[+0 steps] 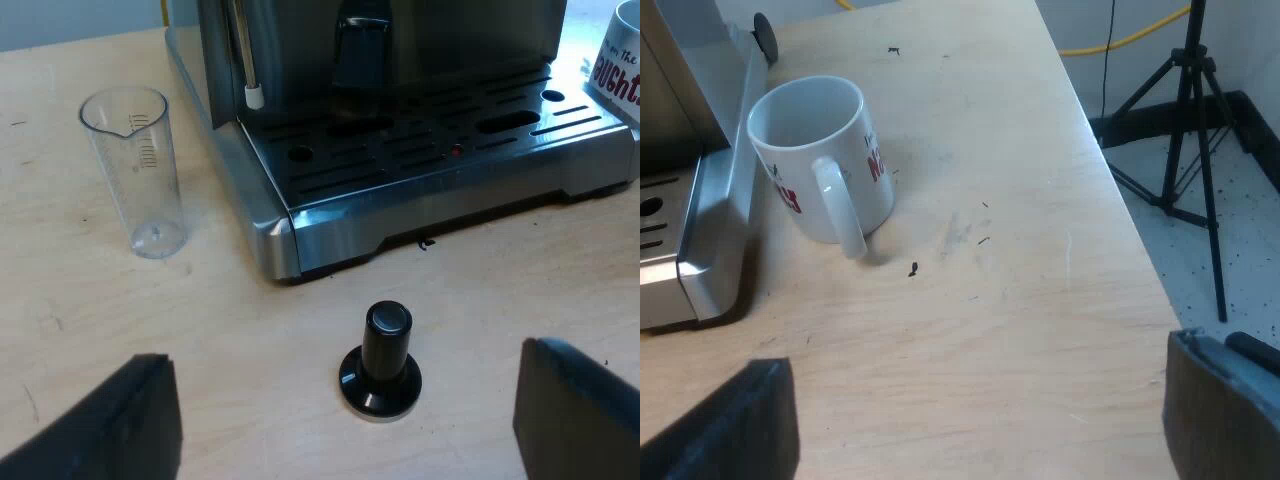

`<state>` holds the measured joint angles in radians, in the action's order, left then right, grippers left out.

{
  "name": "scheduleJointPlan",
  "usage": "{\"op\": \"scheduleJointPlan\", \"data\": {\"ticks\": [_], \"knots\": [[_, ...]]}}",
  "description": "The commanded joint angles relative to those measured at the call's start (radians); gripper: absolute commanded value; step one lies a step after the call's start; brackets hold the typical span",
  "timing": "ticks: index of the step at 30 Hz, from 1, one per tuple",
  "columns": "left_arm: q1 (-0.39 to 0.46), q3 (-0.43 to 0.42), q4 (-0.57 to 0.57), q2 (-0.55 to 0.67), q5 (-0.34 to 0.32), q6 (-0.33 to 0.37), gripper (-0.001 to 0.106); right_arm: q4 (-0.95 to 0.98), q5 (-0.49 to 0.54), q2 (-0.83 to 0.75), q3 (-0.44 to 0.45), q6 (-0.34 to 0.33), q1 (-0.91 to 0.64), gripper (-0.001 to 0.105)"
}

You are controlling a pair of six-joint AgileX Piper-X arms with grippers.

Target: Place mug into machine

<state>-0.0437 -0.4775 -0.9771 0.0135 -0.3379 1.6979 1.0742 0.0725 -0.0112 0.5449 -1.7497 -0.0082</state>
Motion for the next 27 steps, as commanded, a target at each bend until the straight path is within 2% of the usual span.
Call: {"op": "scheduleJointPlan", "data": {"ticks": [1, 2, 6, 11, 13, 17, 24, 27], "knots": [[0.001, -0.005, 0.018, 0.134, -0.032, 0.005, 0.07, -0.003, -0.056, -0.041, 0.003, -0.045, 0.001, 0.094], [0.001, -0.005, 0.021, 0.134, -0.041, 0.007, 0.07, -0.002, -0.059, -0.041, 0.003, -0.058, 0.001, 0.094], [0.001, -0.026, 0.056, 0.13, -0.063, 0.093, 0.07, 0.003, -0.063, -0.037, 0.013, -0.066, 0.001, 0.094], [0.001, -0.087, 0.08, 0.089, -0.07, 0.094, 0.07, 0.003, -0.063, -0.017, 0.066, -0.071, 0.001, 0.094], [0.001, -0.115, 0.091, 0.051, -0.099, 0.094, 0.07, 0.003, -0.066, 0.013, 0.104, -0.072, 0.001, 0.094], [-0.016, -0.156, 0.124, -0.024, -0.127, 0.12, 0.07, 0.003, -0.131, 0.076, 0.16, -0.072, 0.001, 0.094], [-0.15, -0.215, 0.223, -0.189, -0.129, 0.124, 0.07, -0.023, -0.207, 0.228, 0.257, -0.072, 0.017, 0.094], [-0.203, -0.224, 0.273, -0.259, -0.129, 0.124, 0.07, -0.041, -0.209, 0.285, 0.275, -0.109, 0.048, 0.094]]}}
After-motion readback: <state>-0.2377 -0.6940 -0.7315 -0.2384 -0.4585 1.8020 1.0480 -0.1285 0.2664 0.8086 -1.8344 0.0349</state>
